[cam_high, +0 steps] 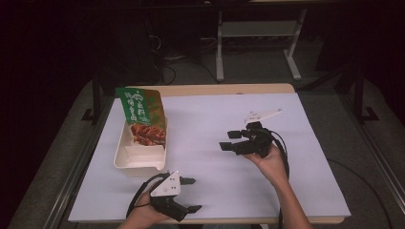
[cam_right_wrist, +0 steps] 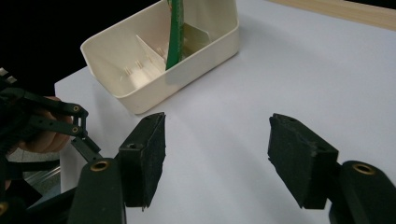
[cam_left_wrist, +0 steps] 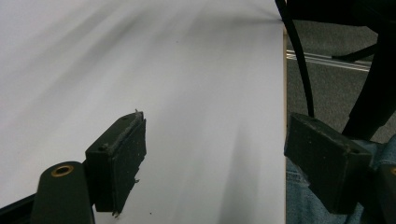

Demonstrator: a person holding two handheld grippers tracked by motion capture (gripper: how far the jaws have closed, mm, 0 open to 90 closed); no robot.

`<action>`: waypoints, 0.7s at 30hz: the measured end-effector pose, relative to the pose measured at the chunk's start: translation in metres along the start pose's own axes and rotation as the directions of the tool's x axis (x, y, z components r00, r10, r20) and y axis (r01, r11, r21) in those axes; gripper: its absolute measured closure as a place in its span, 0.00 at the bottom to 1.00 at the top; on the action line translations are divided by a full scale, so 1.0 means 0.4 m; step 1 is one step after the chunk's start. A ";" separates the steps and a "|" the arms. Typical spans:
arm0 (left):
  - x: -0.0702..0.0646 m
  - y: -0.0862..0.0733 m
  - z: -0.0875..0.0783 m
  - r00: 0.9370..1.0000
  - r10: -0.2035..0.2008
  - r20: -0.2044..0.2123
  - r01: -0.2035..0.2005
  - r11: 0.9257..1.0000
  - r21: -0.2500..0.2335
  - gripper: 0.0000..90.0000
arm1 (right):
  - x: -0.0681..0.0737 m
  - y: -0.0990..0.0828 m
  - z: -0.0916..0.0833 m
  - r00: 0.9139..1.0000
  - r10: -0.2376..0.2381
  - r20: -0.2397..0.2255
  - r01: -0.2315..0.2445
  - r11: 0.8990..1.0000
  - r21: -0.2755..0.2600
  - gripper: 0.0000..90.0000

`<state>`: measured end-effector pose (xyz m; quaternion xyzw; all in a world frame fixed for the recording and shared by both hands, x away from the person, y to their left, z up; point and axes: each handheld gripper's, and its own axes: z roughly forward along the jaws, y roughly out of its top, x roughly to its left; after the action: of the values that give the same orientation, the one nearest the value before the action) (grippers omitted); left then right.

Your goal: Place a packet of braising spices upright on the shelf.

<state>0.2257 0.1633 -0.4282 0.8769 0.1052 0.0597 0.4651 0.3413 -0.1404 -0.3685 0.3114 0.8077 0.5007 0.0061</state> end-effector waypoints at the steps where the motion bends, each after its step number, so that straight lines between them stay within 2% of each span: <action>1: 0.001 0.000 0.000 1.000 0.000 -0.001 0.000 1.000 -0.001 0.23 | 0.000 -0.005 -0.004 1.000 -0.001 -0.001 0.001 1.000 -0.001 0.40; 6: 0.000 -0.001 -0.001 1.000 -0.014 -0.002 0.014 1.000 -0.008 0.23 | -0.001 -0.027 -0.019 1.000 0.009 0.005 -0.009 1.000 0.001 0.39; 21: 0.004 -0.002 -0.005 1.000 -0.016 -0.004 0.016 1.000 -0.012 0.23 | -0.006 -0.095 -0.038 0.999 0.039 0.015 -0.040 0.999 0.024 0.39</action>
<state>0.2267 0.1657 -0.4280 0.8731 0.1130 0.0585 0.4707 0.3196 -0.1656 -0.3924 0.3312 0.8072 0.4887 -0.0015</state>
